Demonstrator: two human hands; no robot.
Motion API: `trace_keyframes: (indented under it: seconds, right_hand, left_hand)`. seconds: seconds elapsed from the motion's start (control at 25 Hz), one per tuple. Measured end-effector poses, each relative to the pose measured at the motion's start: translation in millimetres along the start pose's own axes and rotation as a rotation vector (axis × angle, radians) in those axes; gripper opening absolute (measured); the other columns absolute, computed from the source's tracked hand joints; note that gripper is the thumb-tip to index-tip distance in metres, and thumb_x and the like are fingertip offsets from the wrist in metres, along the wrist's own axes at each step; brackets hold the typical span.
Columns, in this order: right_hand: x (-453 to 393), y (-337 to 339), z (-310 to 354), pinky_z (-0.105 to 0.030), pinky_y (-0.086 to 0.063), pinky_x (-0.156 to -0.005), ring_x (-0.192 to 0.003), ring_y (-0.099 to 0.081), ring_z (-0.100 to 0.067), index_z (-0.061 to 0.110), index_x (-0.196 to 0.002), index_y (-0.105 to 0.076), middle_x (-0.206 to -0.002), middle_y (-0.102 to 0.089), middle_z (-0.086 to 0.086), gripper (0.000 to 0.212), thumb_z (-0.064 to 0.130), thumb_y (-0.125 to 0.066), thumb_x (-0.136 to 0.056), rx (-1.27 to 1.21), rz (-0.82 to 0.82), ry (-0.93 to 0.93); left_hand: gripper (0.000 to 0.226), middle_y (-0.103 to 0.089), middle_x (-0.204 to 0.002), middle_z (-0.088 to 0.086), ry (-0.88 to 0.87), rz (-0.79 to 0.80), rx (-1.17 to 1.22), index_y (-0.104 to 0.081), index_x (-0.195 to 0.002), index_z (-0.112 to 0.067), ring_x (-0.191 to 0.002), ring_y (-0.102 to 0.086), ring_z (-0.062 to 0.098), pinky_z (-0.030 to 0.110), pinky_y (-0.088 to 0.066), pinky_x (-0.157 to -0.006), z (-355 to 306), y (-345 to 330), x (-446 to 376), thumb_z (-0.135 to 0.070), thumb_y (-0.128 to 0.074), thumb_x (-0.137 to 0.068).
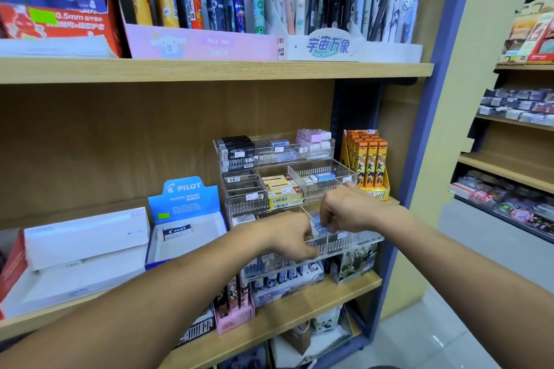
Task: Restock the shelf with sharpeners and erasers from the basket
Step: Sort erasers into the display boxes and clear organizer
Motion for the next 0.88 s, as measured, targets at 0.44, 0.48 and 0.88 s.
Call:
trace_keyframes:
  seconds: [0.44,0.48,0.88]
  right_hand:
    - [32.0,28.1,68.5,-0.02,-0.047,-0.083,-0.082,-0.065,-0.006,0.021,-0.095,-0.078,-0.088,-0.074,0.008,0.019,0.01,-0.064,-0.088,-0.559,-0.366,-0.02]
    - [34.3,24.7,89.9,-0.021,-0.046,-0.082,-0.081,-0.064,-0.007,0.022,-0.094,-0.078,-0.086,-0.074,0.008,0.023,0.008,-0.061,-0.087,-0.582,-0.364,0.009]
    - [41.8,-121.7,270.2,-0.035,-0.054,-0.07,-0.088,-0.066,-0.031,0.018,-0.091,-0.065,-0.092,-0.069,-0.012,0.015,0.017,-0.055,-0.08,-0.381,0.184,0.105]
  left_hand:
    - [0.011,-0.063,-0.072,0.012,0.043,-0.321,-0.013,-0.064,-0.076,-0.005,-0.068,-0.057,0.024,0.038,-0.051,-0.062,-7.9,32.2,73.5,-0.014,-0.058,-0.079]
    - [0.011,-0.067,-0.077,0.009,0.083,-0.358,0.02,-0.066,-0.079,-0.008,-0.074,-0.061,0.024,0.038,-0.053,-0.066,-2.7,27.0,91.0,-0.013,-0.057,-0.077]
    - [0.01,-0.063,-0.066,0.007,0.497,0.11,0.21,-0.062,-0.076,-0.01,-0.059,-0.061,0.022,0.025,-0.047,-0.05,94.7,-144.7,225.6,-0.014,-0.055,-0.08]
Point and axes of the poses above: each hand's wrist, its own x-axis away from the middle knuckle, its own y-axis out of the back of the hand, z = x × y, the point moved 1 cm from there along -x, towards the middle knuckle
